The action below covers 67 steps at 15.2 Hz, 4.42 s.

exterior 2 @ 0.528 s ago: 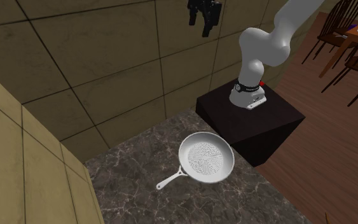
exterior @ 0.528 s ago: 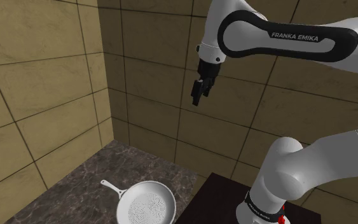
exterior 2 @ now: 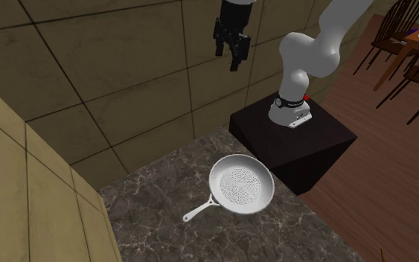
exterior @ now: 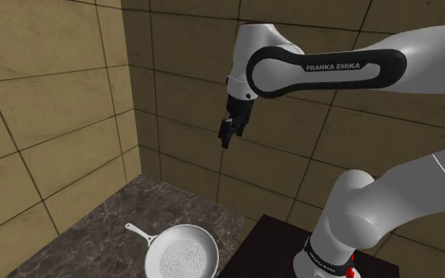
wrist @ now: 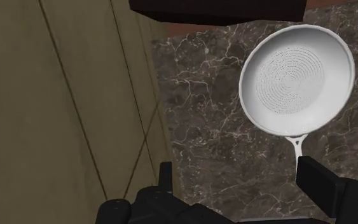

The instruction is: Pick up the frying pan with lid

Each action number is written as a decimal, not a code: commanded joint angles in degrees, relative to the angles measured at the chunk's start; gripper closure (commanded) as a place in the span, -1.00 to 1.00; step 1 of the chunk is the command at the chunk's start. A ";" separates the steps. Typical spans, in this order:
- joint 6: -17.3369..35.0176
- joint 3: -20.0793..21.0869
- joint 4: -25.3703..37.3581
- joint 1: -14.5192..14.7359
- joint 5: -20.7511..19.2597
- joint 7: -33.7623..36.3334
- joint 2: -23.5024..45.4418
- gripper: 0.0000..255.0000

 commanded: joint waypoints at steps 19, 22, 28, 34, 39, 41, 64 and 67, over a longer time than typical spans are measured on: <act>32.35 9.41 1.07 3.57 2.27 12.34 34.83 -1.00; 35.92 10.18 3.85 4.29 0.75 14.79 41.42 -1.00; 41.28 10.15 11.32 7.00 -2.93 19.64 54.71 -1.00; 44.13 9.00 20.72 10.66 -5.32 22.91 67.14 -1.00; 46.80 8.05 21.33 11.41 -6.24 23.37 70.43 -1.00; 47.82 7.67 21.66 11.71 -6.58 23.54 71.79 -1.00; 42.22 9.60 20.48 10.19 -4.64 22.57 64.97 1.00; 40.49 10.10 20.39 9.80 -4.02 22.26 63.12 1.00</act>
